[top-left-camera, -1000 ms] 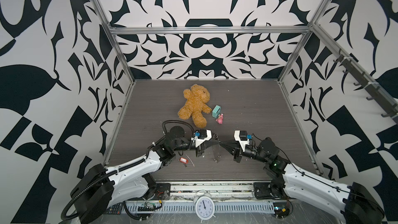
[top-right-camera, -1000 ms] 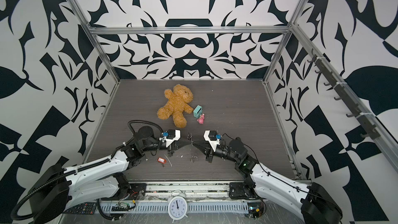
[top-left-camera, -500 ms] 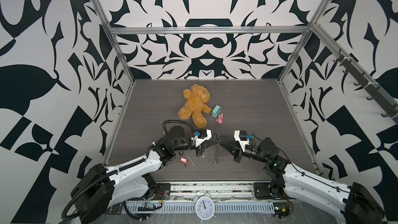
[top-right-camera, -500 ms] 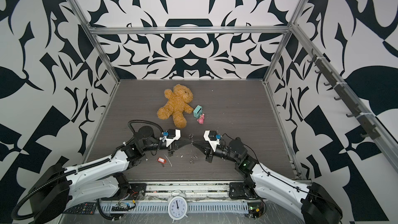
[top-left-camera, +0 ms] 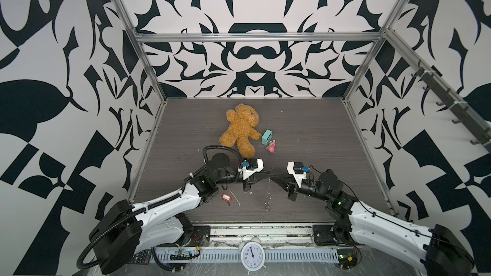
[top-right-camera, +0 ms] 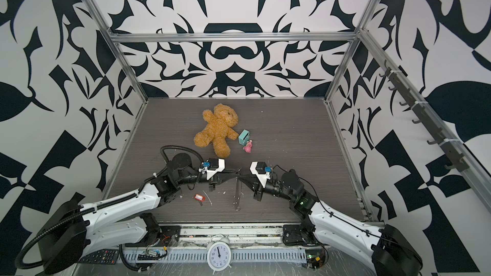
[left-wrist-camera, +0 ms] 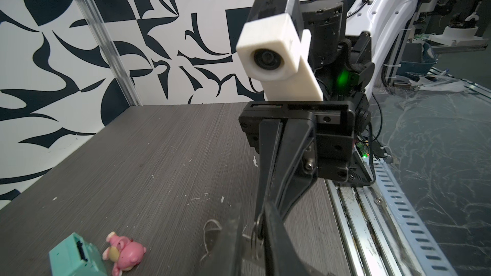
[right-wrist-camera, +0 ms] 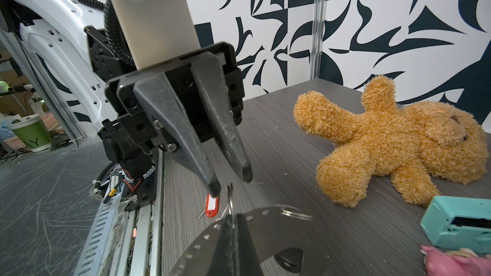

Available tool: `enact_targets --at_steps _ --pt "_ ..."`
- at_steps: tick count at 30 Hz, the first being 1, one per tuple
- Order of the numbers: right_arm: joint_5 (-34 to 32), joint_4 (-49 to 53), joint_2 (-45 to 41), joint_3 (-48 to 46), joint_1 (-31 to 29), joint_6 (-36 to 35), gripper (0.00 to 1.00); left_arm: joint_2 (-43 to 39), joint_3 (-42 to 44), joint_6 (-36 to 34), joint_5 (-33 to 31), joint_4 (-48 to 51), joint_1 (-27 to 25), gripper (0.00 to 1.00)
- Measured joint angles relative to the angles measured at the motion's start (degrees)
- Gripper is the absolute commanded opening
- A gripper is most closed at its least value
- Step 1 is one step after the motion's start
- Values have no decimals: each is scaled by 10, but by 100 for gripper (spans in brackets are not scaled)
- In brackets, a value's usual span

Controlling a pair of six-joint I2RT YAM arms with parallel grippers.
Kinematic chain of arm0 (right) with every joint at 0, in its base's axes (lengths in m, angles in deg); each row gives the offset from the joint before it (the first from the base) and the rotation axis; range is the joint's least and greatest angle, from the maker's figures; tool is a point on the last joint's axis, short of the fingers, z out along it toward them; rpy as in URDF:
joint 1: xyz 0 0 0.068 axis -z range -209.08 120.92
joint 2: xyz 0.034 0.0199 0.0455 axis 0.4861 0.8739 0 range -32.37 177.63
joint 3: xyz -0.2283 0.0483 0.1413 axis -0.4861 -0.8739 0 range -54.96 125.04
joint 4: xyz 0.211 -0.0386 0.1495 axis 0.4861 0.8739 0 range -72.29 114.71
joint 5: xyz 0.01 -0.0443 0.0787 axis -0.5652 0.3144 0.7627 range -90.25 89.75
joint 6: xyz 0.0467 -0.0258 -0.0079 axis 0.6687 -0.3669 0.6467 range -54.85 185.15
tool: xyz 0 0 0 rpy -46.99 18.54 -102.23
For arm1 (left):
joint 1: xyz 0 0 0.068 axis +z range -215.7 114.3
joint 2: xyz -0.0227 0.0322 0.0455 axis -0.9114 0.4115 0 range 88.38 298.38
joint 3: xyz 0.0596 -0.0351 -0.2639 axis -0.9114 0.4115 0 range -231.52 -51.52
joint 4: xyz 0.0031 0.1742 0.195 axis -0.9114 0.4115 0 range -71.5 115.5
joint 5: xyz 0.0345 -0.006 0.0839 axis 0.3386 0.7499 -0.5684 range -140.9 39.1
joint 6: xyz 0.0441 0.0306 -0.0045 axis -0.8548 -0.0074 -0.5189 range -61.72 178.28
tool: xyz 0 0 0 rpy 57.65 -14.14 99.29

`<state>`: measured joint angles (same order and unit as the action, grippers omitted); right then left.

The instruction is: Put the keys on the keyring

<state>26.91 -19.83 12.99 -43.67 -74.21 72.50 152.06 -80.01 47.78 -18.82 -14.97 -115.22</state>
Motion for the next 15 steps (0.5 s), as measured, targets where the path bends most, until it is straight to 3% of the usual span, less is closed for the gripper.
enact_targets --at_steps 15 --pt "-14 0 -17 0 0 1 0 13 -4 -9 7 24 0 23"
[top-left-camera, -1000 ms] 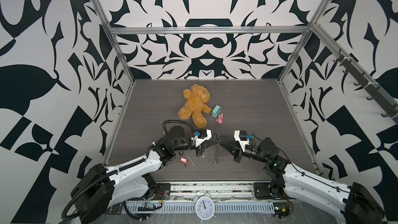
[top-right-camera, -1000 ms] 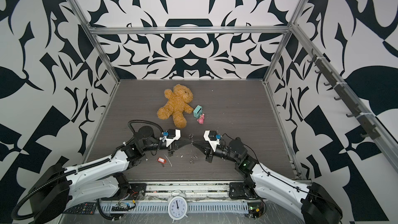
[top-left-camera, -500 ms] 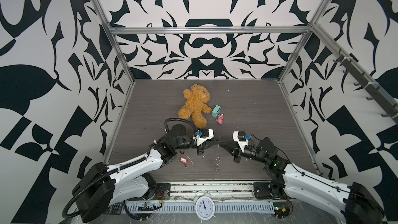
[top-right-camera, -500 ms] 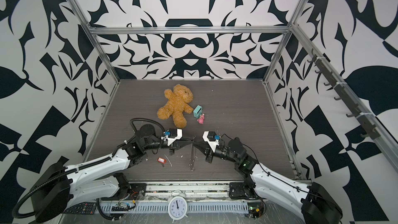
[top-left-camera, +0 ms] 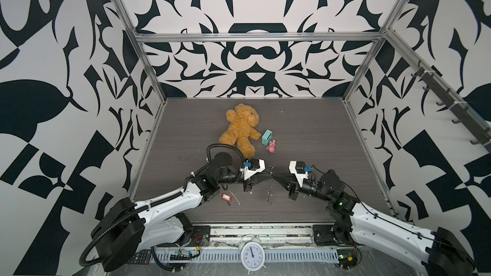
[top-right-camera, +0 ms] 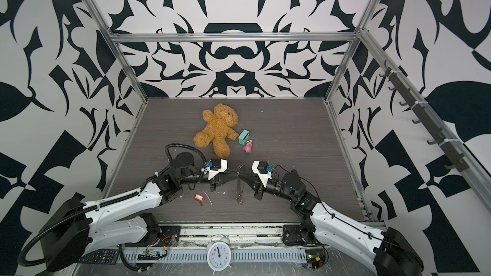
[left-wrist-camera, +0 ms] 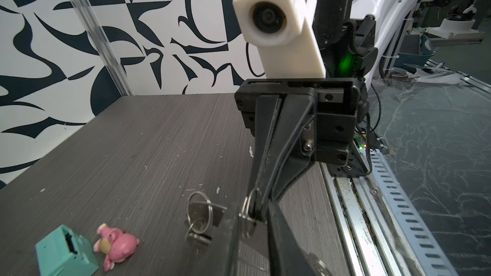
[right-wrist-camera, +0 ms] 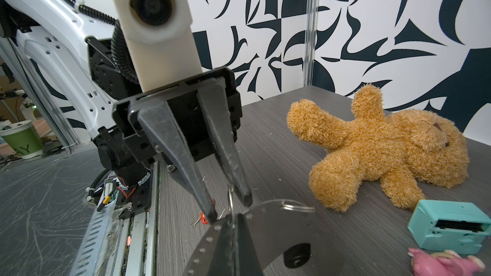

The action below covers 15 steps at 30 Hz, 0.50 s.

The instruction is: Put the keys on the keyring

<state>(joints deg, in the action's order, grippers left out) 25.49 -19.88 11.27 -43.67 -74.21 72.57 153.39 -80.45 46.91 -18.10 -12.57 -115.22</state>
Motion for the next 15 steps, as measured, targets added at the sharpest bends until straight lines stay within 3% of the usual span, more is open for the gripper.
enact_targets --at_steps 10,15 --pt "2 -2 4 0 0 0 0 0 -1 -2 5 1 0 20" --pt "5 -3 7 0 0 0 0 0 -1 -4 5 1 0 11"
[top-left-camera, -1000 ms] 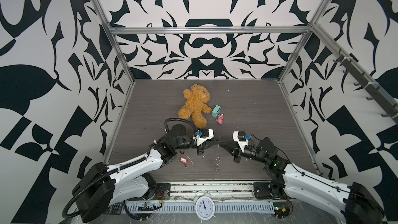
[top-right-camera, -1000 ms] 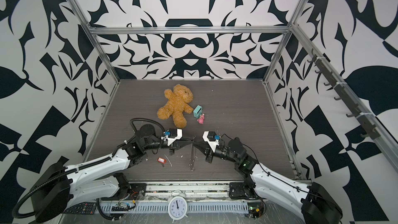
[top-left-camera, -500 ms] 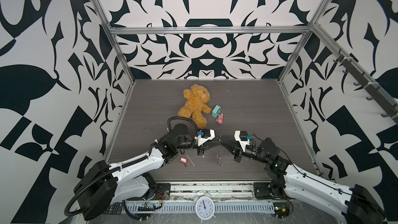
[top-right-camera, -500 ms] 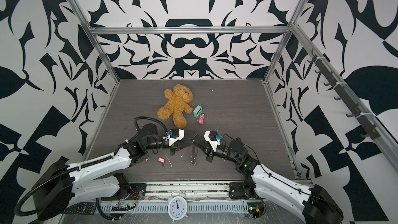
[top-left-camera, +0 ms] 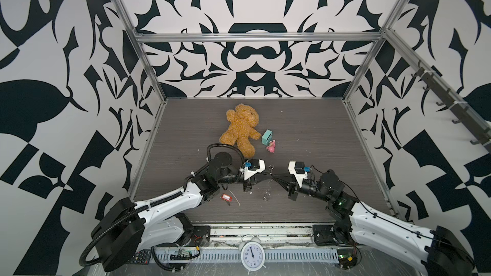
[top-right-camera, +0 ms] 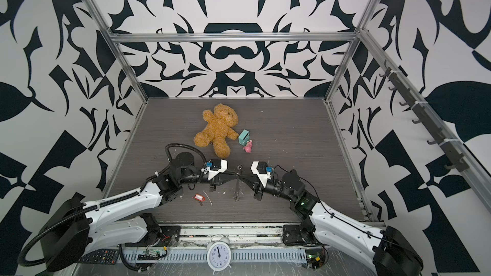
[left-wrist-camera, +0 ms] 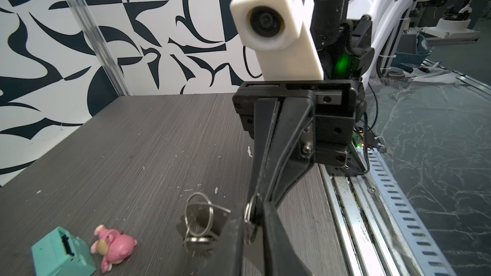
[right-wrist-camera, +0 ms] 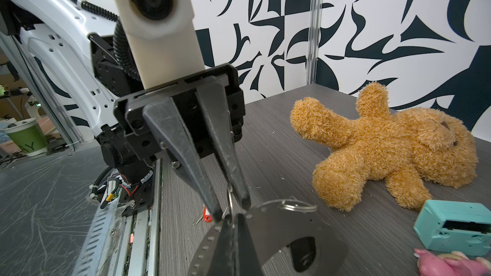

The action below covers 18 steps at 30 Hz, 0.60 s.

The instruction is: Put the keys on the keyring

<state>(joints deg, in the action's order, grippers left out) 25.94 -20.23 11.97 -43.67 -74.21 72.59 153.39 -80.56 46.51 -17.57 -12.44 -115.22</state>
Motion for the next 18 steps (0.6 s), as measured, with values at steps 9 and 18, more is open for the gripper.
enact_targets --at_steps 9,18 --pt "1 -1 0 0 0 1 0 3 -11 -3 1 15 1 0" --pt "-36 4 -2 0 3 7 38 0 -11 0 1 16 0 0"
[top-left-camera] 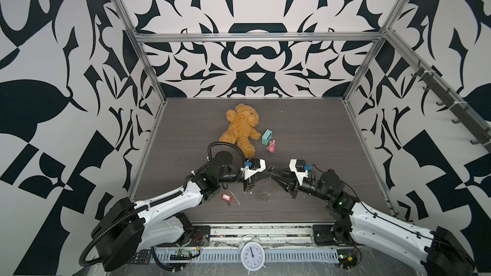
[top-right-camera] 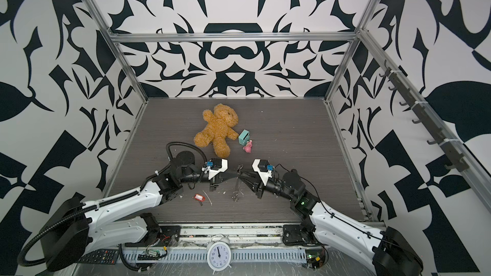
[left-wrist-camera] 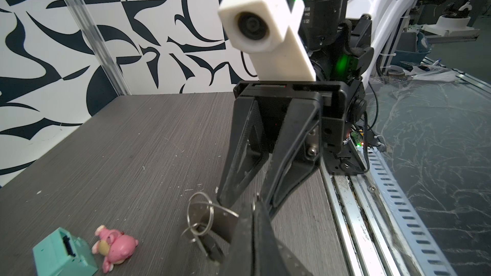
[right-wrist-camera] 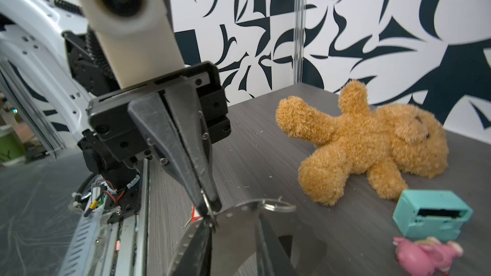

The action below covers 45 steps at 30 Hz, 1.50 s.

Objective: Put the keys on the keyring
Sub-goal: 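Open the right gripper and pull it back while the left gripper holds the plate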

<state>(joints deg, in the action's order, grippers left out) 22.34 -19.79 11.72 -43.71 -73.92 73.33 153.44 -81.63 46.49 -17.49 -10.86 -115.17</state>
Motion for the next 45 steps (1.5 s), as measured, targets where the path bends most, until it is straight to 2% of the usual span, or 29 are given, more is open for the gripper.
enact_targets --at_steps 6,10,16,20,22,28,33,37,40,45 --pt "-92 -11 -52 -29 -8 12 46 -2 0 7 -16 0 0 0" --pt "-196 7 -108 -46 -6 25 52 -2 0 14 -20 0 1 0" --pt "-319 31 -161 -51 -6 49 80 -3 2 40 -29 -10 24 0" --pt "-364 65 -142 -44 -6 63 86 -12 17 67 -44 -33 47 0" --pt "-369 80 -117 -32 -6 68 87 -19 27 83 -54 -43 61 0" --pt "-337 135 -21 38 -6 73 68 -64 61 132 -116 -60 101 0" --pt "-298 150 49 79 -20 66 60 -127 61 156 -191 -29 115 0" --pt "-319 176 74 93 -83 50 58 -184 62 172 -265 0 117 0" --pt "-370 190 84 107 -154 53 57 -212 62 181 -317 23 118 0" --pt "-450 178 147 133 -269 125 56 -219 62 199 -405 65 118 0"
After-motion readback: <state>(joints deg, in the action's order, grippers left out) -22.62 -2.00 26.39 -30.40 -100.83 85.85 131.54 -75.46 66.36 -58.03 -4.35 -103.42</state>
